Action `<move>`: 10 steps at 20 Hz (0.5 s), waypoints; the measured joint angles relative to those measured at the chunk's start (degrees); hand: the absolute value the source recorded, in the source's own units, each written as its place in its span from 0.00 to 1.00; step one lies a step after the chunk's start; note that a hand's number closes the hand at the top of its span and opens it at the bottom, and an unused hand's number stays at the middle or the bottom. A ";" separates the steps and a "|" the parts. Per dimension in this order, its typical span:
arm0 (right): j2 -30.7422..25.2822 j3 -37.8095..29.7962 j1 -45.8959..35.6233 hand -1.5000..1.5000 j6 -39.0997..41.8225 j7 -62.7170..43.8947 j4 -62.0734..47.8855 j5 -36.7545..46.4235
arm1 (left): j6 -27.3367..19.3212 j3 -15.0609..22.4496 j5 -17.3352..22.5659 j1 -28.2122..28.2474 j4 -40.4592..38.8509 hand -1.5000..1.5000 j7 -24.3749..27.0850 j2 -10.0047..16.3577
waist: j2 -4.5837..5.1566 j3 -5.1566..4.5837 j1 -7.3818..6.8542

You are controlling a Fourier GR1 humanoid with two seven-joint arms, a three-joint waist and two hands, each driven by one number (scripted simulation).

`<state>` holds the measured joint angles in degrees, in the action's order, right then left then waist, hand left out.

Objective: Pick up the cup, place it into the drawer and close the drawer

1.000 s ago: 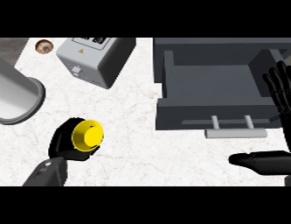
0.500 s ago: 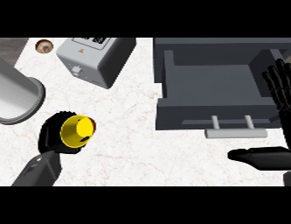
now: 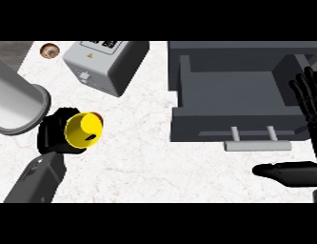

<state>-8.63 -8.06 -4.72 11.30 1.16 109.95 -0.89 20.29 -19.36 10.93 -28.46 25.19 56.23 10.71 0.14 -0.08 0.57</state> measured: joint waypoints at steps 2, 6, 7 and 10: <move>0.17 -0.16 0.37 0.00 -0.10 0.76 -0.41 0.20 | 0.22 1.02 -0.20 -0.96 2.04 1.00 -1.05 -0.04 | -0.08 0.05 -0.15; 0.18 -0.61 1.45 0.00 -0.22 0.56 0.47 0.06 | -0.96 3.35 0.05 -3.61 9.44 1.00 -4.96 -2.00 | -0.46 0.12 -0.74; 0.23 -0.53 1.42 0.00 -0.30 -0.16 0.95 -0.06 | -1.89 3.97 -0.01 -4.16 11.48 1.00 -6.08 -2.53 | -0.48 0.14 -0.80; -0.02 -0.99 1.32 0.00 -0.14 0.28 0.40 -0.16 | -4.35 6.07 -0.14 -5.25 18.76 1.00 -10.65 -4.00 | -0.56 0.15 -1.08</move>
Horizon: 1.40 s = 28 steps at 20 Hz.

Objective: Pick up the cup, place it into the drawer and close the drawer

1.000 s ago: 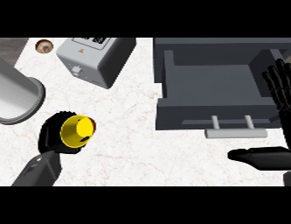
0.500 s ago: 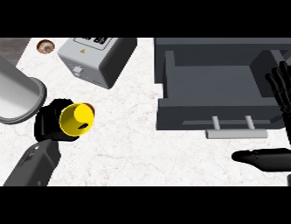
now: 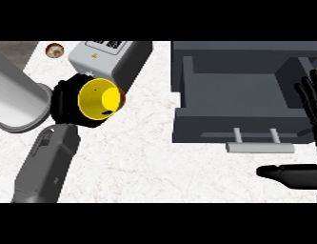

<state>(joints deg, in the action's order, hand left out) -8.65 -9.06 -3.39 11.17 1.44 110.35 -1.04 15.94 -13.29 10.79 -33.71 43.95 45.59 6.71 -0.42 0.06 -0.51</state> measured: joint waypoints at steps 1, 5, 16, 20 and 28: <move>0.16 0.27 0.62 0.00 0.03 -0.30 0.93 0.03 | -1.27 0.60 -0.15 -0.86 1.87 1.00 -1.55 -0.66 | 0.00 0.01 0.10; -0.24 -0.22 -0.01 0.00 0.21 -1.04 0.99 -0.50 | -5.77 3.31 -0.80 -4.60 8.36 1.00 -8.46 -3.43 | 0.10 -0.01 0.29; -0.44 -1.17 0.63 0.00 1.07 0.64 0.05 -1.19 | -19.06 11.08 -1.90 -18.80 12.90 1.00 -25.05 -6.16 | 0.37 -0.04 1.17; -0.82 -1.37 -0.81 0.00 1.16 1.14 -1.54 -0.94 | -24.80 14.19 -0.11 -24.94 8.36 1.00 -26.85 -6.49 | 0.54 -0.04 1.63; -0.64 -0.55 -1.56 0.00 1.41 0.19 -1.46 -0.88 | -30.95 20.93 8.03 -32.83 -1.85 1.00 -28.55 -6.68 | 0.73 -0.03 2.44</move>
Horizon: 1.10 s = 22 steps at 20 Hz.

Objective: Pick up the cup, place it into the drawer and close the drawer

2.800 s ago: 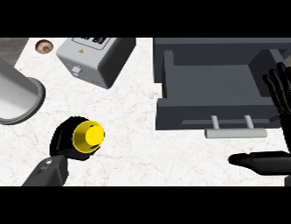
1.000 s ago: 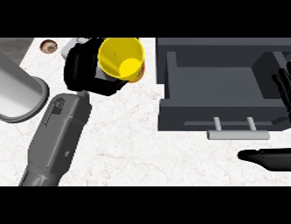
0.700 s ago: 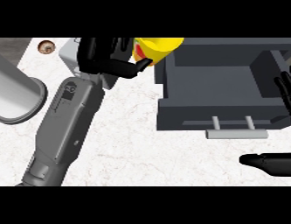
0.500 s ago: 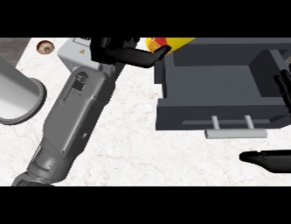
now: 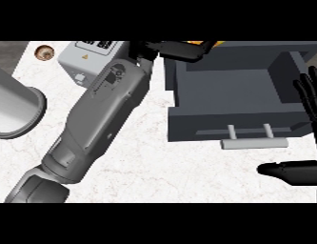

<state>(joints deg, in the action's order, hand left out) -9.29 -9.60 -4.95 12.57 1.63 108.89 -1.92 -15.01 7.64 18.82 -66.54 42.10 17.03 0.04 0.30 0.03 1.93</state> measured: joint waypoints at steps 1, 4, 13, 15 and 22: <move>-0.31 -0.57 -0.05 0.00 0.21 0.49 -0.44 -0.27 | -0.24 0.61 0.70 -0.43 -1.36 1.00 0.32 -0.01 | 0.01 -0.01 -0.01; -0.33 -0.70 -0.11 0.00 0.27 0.49 -0.27 -0.48 | -2.02 3.10 3.03 -2.51 -5.55 1.00 1.35 -0.02 | 0.10 0.00 0.34; -0.87 -0.78 -0.78 0.00 1.55 1.97 -1.73 -0.97 | -5.47 12.41 10.56 -5.26 -13.94 1.00 3.85 -0.03 | 0.40 0.03 1.73; -0.84 -0.49 -0.80 0.00 1.64 1.81 -1.65 -0.83 | -6.23 14.80 11.01 -5.97 -15.34 1.00 2.88 -0.03 | 0.46 0.03 1.96; -0.82 -0.50 -1.67 0.00 1.64 1.04 -1.31 -1.38 | -7.70 23.06 12.79 -6.25 -17.25 0.00 -0.41 -0.01 | 0.62 0.04 2.83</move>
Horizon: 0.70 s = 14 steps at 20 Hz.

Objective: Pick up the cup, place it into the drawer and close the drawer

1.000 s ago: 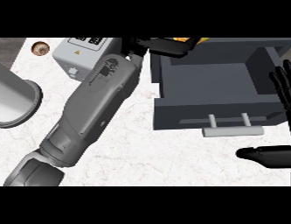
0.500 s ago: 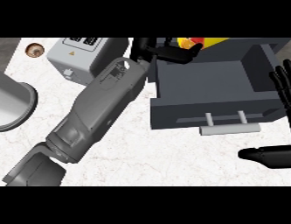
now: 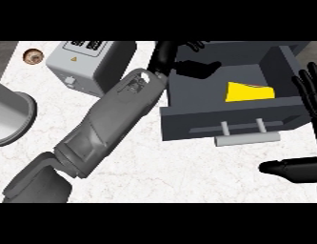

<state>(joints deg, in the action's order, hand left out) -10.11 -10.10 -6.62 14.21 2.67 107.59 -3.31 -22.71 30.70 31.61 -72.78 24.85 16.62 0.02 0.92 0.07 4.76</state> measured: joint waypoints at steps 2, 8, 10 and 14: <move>0.07 0.08 -0.07 0.00 0.11 0.86 -0.62 0.25 | -0.82 2.47 0.05 0.08 -0.48 0.00 -0.84 -0.02 | 0.13 0.02 0.35; -0.38 -0.42 -1.25 0.00 0.72 0.21 -0.38 -1.22 | -4.25 6.47 1.54 0.20 -0.10 0.00 -0.49 -0.02 | 0.23 0.00 0.53; -0.24 -0.62 -1.05 0.00 1.76 0.21 -0.54 -3.13 | -5.66 6.97 2.46 0.72 1.25 0.00 0.85 -0.02 | 0.16 -0.01 0.41; -0.83 -1.37 -0.78 1.00 5.20 -1.27 0.17 -9.34 | -6.46 6.45 4.28 0.59 2.95 0.00 4.18 -0.01 | 0.01 -0.01 -0.06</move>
<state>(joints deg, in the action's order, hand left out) -10.94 -11.48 -7.40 19.41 1.39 107.75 -12.65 -29.16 37.14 35.88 -72.20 27.80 20.80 0.01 0.93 0.06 4.70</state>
